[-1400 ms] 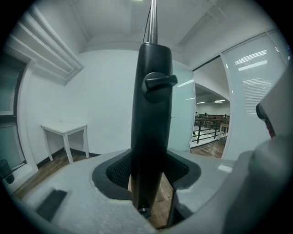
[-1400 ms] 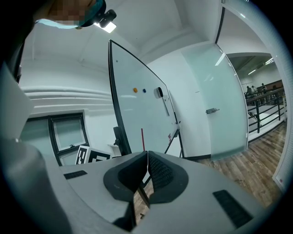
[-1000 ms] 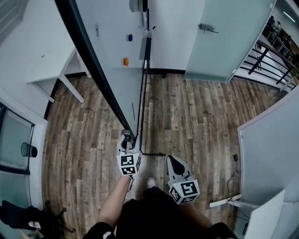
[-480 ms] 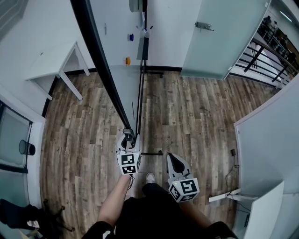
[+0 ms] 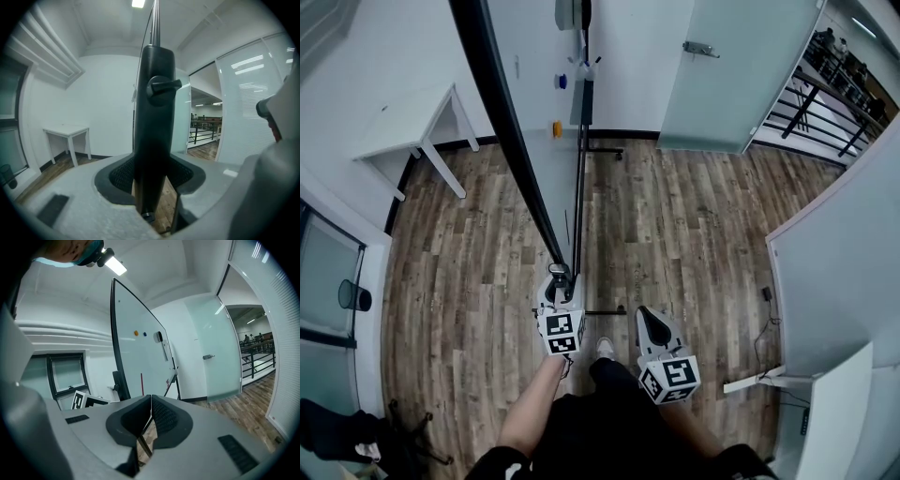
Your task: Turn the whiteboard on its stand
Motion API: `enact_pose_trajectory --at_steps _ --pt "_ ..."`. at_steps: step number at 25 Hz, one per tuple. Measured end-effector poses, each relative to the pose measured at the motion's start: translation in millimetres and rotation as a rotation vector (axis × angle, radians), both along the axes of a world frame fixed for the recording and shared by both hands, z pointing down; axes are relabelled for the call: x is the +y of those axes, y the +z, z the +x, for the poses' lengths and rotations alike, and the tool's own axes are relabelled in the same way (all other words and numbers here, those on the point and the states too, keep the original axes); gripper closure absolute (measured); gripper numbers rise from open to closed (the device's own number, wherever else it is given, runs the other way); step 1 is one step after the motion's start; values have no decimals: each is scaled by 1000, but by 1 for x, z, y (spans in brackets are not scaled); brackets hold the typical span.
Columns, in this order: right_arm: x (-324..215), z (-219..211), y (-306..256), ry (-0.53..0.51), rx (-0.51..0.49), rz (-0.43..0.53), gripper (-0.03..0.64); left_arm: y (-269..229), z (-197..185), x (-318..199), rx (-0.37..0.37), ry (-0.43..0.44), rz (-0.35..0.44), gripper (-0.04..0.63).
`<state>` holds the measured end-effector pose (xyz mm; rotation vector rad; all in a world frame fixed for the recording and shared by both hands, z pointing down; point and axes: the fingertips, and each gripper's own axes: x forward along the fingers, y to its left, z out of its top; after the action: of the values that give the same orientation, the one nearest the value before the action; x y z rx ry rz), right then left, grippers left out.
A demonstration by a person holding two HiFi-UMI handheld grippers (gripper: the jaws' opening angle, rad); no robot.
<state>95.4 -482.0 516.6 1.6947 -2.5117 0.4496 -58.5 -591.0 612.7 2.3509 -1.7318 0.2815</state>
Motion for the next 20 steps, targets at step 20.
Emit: enact_pose_trajectory --at_steps 20 --pt "156 -40 12 74 -26 -13 603 5 -33 138 1 45 18 396"
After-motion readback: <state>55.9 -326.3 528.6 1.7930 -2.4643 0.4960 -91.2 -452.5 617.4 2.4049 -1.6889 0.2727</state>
